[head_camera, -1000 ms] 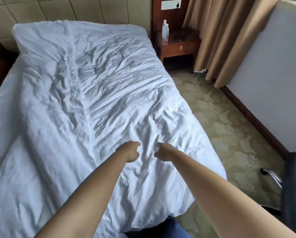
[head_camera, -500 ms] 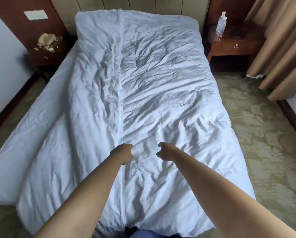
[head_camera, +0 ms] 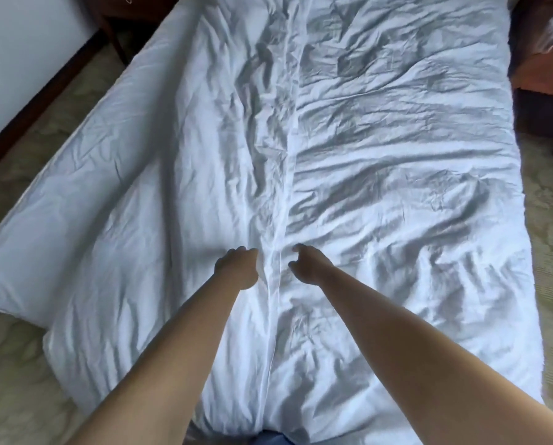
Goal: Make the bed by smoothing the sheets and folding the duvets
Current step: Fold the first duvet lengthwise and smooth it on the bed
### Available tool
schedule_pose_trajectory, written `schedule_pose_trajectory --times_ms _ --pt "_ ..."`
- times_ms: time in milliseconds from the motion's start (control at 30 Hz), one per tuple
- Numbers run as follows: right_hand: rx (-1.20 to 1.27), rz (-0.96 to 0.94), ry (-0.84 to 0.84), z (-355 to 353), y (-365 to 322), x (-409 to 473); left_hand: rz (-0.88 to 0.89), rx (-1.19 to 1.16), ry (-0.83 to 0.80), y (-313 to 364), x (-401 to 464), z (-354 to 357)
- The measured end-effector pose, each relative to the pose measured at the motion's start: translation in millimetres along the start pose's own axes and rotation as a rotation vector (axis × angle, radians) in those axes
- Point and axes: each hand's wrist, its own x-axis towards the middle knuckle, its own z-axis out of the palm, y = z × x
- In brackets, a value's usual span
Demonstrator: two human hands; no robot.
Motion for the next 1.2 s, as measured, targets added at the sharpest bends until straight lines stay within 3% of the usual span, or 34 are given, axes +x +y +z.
schedule_pose_trajectory --times_ms 233,400,467,567,733,900,1100,1200 --pt "0.238 0.099 0.064 17.1 -25.4 95.7 -0.062 -0.185 0.029 -22.1 76.4 3.2" --pt "0.891 0.307 -0.005 27.5 -43.0 136.3 -0.074 -0.143 0.071 -24.4 103.3 17.6" --pt "1.001 0.352 -0.072 30.9 -55.4 145.0 -0.061 -0.078 0.158 -27.9 109.6 21.0" --pt "0.966 0.32 -0.146 31.7 -67.4 148.5 -0.067 -0.072 0.319 -36.6 112.7 18.4" --pt "0.853 0.257 0.201 -9.6 -61.1 117.6 -0.133 0.028 0.432 -25.6 99.1 -11.4" --pt "0.801 0.163 0.477 -91.0 -56.2 71.4 -0.112 -0.182 0.254 20.3 78.5 -67.0" --pt "0.682 -0.137 0.841 -159.5 -49.0 -1.2 0.028 -0.283 0.283 63.4 55.6 -115.2" --pt "0.498 0.004 0.728 -148.4 -3.5 -3.0 0.108 -0.227 0.139 82.1 58.5 -86.8"
